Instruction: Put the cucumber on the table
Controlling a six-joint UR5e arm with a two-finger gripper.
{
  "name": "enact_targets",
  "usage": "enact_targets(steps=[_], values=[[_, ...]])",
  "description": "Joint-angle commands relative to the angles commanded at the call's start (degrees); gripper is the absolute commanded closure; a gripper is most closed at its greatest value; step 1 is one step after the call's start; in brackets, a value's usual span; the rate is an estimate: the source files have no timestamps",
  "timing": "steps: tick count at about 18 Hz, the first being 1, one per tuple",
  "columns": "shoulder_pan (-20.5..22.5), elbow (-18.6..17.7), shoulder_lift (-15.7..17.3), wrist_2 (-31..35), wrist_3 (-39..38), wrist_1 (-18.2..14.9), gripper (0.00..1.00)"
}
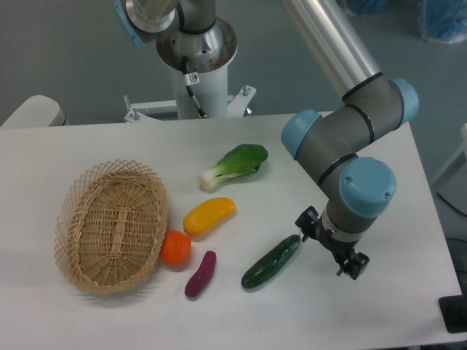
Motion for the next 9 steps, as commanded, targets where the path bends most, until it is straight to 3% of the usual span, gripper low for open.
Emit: enact_targets(steps=[9], values=[[-0.3,1.1,0.0,-0.4,0.1,0.1,0.00]])
